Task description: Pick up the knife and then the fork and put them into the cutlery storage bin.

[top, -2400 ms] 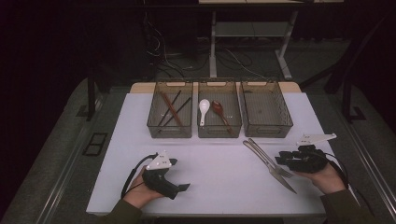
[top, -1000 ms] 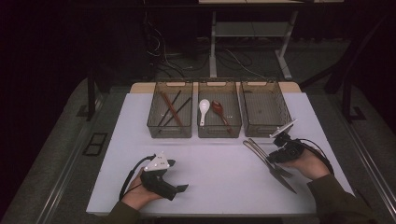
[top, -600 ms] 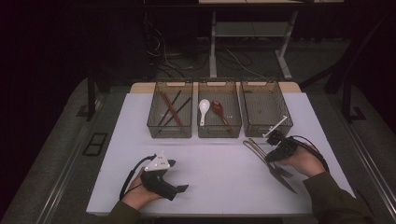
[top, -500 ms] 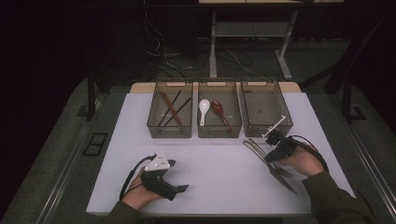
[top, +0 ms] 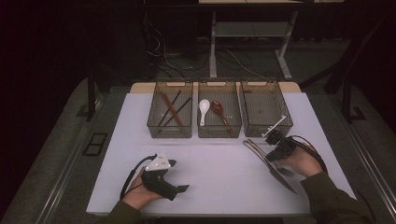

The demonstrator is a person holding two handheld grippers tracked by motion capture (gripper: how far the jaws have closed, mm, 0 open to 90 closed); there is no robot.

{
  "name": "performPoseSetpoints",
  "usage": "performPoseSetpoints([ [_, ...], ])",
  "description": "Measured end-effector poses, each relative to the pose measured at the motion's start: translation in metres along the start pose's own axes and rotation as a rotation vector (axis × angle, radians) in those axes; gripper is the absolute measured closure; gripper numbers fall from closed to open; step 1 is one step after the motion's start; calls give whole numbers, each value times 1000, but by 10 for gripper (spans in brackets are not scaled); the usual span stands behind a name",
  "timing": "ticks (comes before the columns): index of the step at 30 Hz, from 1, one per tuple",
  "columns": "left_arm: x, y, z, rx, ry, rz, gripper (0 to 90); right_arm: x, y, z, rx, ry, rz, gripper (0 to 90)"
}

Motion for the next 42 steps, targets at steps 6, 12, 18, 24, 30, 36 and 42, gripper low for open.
performPoseSetpoints([
  [6, 0, 0, 0, 2, 2, -2, 0, -1, -4, -4, 3, -9, -3, 834],
  [12, 1, 1, 1, 8, 7, -6, 0, -11, -14, -11, 37, -76, 30, 834],
  [18, 2, 1, 2, 7, 5, -7, 0, -17, -20, -19, 55, -119, 47, 835],
  [24, 2, 1, 2, 6, 2, -8, 0, -28, -27, -23, 73, -167, 49, 835],
  [30, 2, 1, 2, 5, 3, -7, 0, -42, -33, -26, 87, -223, 48, 834],
  [36, 2, 2, 2, 3, 1, -7, 0, -60, -40, -27, 101, -304, 61, 834],
  [42, 1, 2, 2, 1, -2, -4, 0, -76, -44, -26, 100, -359, 63, 834],
])
Point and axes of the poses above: each handheld gripper's, and its own axes: x roughly forward along the jaws, z roughly out of its top, y roughly to its left, the point moved 4 cm from there along x, roughly forward along the jaws, and after that the axes turned 14 degrees about -z, right-handed, at the moved point
